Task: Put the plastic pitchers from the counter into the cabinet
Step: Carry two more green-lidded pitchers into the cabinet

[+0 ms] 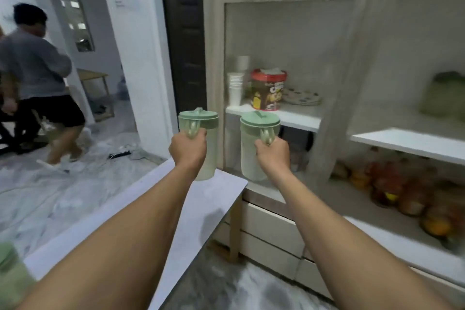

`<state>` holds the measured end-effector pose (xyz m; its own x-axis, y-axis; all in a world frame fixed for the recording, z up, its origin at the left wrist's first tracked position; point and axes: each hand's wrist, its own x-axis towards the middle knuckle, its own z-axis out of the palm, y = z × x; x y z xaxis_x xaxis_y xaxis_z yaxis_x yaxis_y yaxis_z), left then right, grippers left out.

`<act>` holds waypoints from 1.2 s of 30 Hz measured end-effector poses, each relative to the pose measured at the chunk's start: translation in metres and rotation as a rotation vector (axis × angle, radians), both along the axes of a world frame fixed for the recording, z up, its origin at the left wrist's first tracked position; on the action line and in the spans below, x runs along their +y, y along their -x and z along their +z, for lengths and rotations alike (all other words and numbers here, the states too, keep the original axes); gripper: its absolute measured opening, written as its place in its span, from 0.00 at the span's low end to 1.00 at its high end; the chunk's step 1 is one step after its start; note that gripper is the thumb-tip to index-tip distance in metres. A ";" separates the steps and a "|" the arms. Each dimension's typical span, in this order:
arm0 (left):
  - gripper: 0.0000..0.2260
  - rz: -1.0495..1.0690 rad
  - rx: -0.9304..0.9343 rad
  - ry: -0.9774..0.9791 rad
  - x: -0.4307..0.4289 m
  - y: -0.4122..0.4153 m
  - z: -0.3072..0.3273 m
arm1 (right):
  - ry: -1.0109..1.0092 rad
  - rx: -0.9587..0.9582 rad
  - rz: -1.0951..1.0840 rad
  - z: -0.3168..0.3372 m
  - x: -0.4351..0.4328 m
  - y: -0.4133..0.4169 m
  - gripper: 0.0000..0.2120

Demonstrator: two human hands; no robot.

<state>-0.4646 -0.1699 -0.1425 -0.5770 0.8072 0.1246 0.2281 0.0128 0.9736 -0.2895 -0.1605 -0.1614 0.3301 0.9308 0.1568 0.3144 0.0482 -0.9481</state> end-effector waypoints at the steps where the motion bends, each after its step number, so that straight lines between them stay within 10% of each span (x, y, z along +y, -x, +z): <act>1: 0.09 -0.038 -0.012 -0.008 -0.002 -0.018 0.008 | -0.007 0.000 -0.035 0.007 -0.007 -0.017 0.08; 21: 0.07 -0.603 -0.058 -0.223 -0.023 -0.349 0.109 | -0.090 0.009 -0.506 0.101 -0.097 -0.340 0.10; 36: 0.05 -0.629 -0.101 -0.260 0.028 -0.520 0.120 | -0.128 0.010 -0.578 0.119 -0.066 -0.506 0.09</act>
